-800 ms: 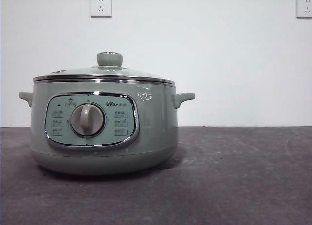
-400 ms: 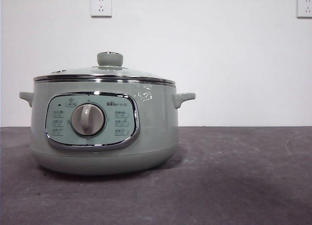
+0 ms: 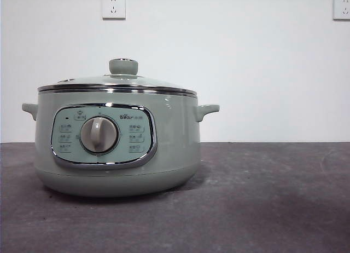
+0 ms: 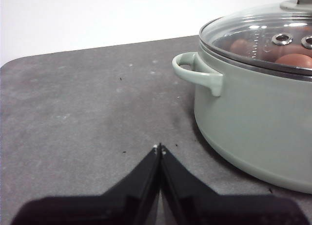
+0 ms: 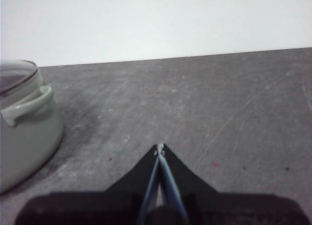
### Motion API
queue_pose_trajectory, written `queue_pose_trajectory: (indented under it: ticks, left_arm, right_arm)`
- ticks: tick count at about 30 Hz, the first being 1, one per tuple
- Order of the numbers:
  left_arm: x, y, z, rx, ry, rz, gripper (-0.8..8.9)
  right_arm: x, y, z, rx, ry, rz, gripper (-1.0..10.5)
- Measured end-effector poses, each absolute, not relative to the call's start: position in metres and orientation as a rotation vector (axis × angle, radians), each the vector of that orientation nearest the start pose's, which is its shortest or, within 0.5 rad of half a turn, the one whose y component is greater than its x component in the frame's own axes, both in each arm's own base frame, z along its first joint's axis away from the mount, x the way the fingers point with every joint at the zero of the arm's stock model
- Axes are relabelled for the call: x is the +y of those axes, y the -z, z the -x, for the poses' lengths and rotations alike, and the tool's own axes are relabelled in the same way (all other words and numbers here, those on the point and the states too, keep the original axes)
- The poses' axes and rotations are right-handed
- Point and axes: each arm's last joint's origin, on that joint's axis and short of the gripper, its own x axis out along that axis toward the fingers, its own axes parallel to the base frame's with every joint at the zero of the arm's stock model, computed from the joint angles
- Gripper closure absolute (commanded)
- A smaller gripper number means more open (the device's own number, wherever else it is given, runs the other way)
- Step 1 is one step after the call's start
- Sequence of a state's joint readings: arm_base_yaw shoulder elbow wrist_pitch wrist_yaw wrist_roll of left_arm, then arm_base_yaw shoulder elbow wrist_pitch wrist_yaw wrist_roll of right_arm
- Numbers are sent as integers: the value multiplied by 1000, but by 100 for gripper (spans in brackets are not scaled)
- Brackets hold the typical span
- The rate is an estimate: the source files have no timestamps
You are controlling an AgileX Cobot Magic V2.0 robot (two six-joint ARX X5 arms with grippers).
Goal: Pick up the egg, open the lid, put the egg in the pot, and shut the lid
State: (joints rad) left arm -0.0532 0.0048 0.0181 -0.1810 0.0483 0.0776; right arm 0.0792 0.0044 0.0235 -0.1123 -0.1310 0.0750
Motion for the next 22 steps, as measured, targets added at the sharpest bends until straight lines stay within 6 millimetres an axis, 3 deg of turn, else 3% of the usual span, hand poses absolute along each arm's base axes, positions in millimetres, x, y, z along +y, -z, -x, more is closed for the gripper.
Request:
queue_pose_trajectory:
  ticks: [3,22]
  left_arm:
    - [-6,-152,-95,164,108,-78,816]
    - [-6,-152,-95,164,108,-78,816]
  right_arm:
    - [11,-153,-95,160,-204,-80,946]
    - [11,-153,-95,169,-200,-86,946]
